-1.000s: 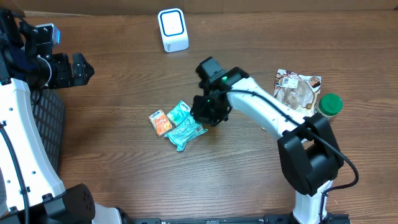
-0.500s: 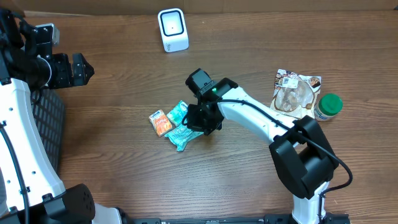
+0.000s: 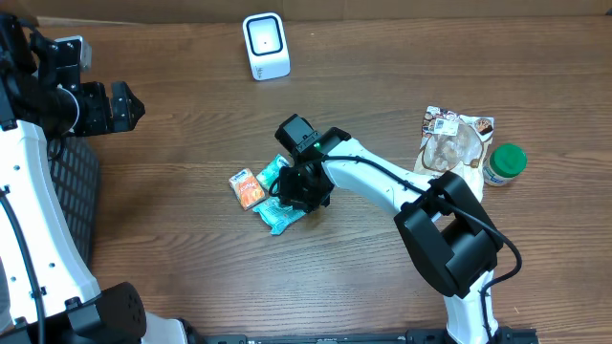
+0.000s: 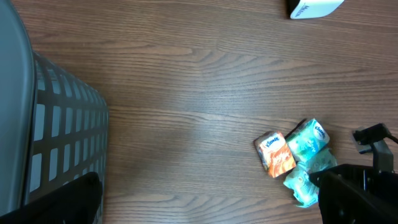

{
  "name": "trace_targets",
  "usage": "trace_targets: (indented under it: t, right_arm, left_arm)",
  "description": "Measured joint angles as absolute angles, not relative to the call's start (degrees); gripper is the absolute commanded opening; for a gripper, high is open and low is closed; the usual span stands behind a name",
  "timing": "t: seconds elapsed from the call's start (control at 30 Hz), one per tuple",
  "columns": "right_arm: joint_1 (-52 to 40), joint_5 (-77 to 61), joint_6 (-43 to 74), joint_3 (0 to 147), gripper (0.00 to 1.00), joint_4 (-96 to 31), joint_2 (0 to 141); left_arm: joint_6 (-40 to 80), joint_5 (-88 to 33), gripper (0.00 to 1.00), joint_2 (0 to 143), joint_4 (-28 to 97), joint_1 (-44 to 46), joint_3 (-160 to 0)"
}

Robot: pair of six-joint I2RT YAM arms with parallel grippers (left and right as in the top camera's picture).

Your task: Scan the item barcode

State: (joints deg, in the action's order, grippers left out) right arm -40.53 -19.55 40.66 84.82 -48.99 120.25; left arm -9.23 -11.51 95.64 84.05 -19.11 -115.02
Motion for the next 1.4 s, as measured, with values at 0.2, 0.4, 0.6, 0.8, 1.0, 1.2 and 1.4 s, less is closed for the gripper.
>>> trace_targets:
  t: [0.2,0.4,0.6,0.8,1.0,1.2,1.4]
  right_arm:
    - [-40.1,-20.3,34.2,86.7,0.45,-54.8,120.8]
    - [-37.2,-18.2,16.9,90.1,0.46,-61.2,122.2]
    - [-33.3,-15.5,5.8,96.2,0.23,-63.9,123.3]
    - [-34.8,-17.7,10.8,98.9,0.06,-62.8,123.3]
    - [-39.5,-18.6,20.3,96.5,0.06,-64.1,123.3]
    - [-41.5,-19.0,23.9,91.1,0.06,-64.2,123.3]
    - [-41.2,-14.5,24.8,89.6,0.06,-68.4,123.3]
  left_arm:
    - [-9.2,-11.5,0.99,95.6,84.1,-19.1,-115.0]
    - [-9.2,-11.5,0.99,95.6,84.1,-19.1,-115.0]
    - [-9.2,-11.5,1.0,95.6,84.1,-19.1,-115.0]
    - [-9.2,-11.5,1.0,95.6,84.1,-19.1,-115.0]
    - [-9.2,-11.5,1.0,95.6,84.1,-19.1,-115.0]
    - [-9.2,-11.5,0.99,95.6,84.1,-19.1,-115.0]
    - [-9.2,-11.5,1.0,95.6,84.1,-19.1,-115.0]
